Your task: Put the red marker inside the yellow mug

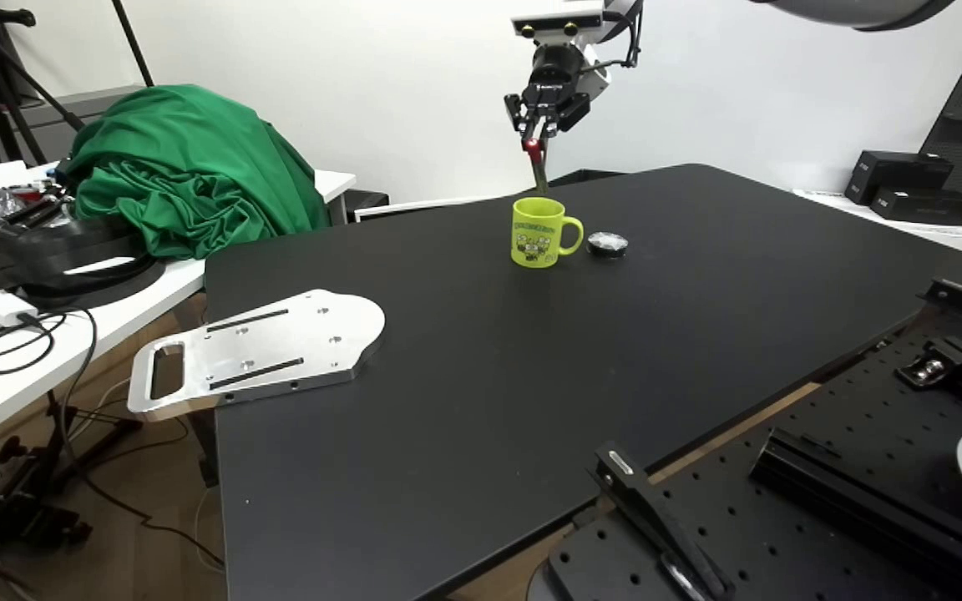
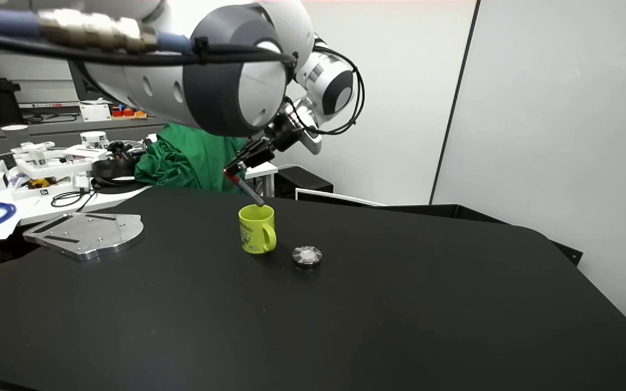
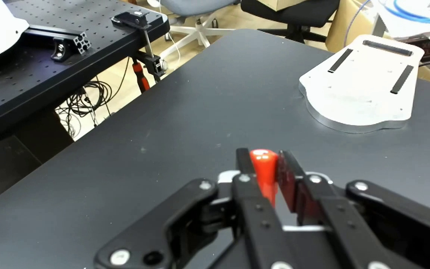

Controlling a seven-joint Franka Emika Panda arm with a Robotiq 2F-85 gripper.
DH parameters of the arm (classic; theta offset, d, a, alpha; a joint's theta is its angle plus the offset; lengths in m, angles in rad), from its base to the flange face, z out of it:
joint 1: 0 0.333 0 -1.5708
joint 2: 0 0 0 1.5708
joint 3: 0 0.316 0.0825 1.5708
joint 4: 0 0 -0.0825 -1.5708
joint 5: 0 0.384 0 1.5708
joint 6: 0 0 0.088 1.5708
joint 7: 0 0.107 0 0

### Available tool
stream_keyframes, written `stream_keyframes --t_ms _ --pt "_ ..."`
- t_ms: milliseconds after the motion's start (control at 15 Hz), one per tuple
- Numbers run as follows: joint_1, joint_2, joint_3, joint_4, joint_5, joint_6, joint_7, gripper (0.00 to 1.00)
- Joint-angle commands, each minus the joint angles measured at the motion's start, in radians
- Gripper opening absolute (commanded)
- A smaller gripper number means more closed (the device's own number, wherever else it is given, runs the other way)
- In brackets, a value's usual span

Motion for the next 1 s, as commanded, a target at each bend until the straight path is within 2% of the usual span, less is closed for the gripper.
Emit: stream_keyframes --t_ms 0,133,200,267,333,400,867,933 --pt "-0.038 0.055 0.037 0.028 0.046 0.004 0.065 0.06" --pt "-0.050 0.079 0.048 0.032 0.064 0.022 0.058 0.06" --pt "-0.054 0.050 0.044 -0.027 0.067 0.051 0.037 0.06" --pt "-0.053 0.058 0.046 -0.019 0.068 0.059 0.021 0.06" --pt "-0.050 0.062 0.045 -0.013 0.069 0.067 0.017 0.30" --pt "-0.046 0.064 0.044 -0.003 0.066 0.069 0.014 0.48" --pt "-0.016 0.040 0.074 0.075 0.054 0.055 0.002 0.95" --pt "-0.013 0.029 0.083 0.080 0.057 0.052 0.003 0.98"
